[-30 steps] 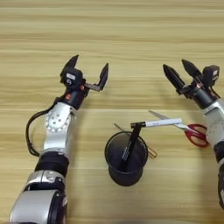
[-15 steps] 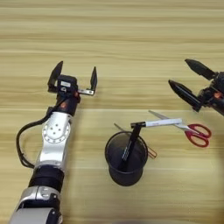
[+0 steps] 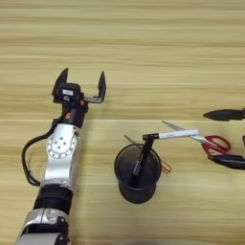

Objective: Move the objects on the table

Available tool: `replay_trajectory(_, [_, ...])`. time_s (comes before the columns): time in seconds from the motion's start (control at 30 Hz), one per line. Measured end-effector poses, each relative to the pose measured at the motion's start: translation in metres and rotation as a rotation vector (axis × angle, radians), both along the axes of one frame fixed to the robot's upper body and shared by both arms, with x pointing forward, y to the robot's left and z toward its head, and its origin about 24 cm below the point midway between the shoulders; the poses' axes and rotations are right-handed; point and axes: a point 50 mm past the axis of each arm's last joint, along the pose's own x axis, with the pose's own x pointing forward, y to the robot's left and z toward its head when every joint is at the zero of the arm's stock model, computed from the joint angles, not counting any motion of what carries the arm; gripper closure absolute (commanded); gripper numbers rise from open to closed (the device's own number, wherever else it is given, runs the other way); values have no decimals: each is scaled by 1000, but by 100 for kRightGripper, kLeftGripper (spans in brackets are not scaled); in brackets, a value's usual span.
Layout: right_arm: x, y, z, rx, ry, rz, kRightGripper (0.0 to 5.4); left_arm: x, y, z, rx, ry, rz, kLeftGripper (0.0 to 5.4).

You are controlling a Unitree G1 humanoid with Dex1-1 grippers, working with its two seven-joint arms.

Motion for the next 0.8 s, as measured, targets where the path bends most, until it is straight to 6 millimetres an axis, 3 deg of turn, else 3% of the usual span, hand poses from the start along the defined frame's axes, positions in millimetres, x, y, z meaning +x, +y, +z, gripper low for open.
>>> replay_trajectory(0.17, [-12, 17, -12, -75, -3, 79, 0, 0, 0, 0, -4, 0, -3, 1])
replay_trajectory(0.4, [-18, 32, -40, -130, -6, 63, 0, 0, -2, 0, -2, 0, -11, 1])
replay_trajectory(0.8, [-15, 53, -58, -89, -53, -17, 0, 0, -3, 0, -2, -1, -23, 1])
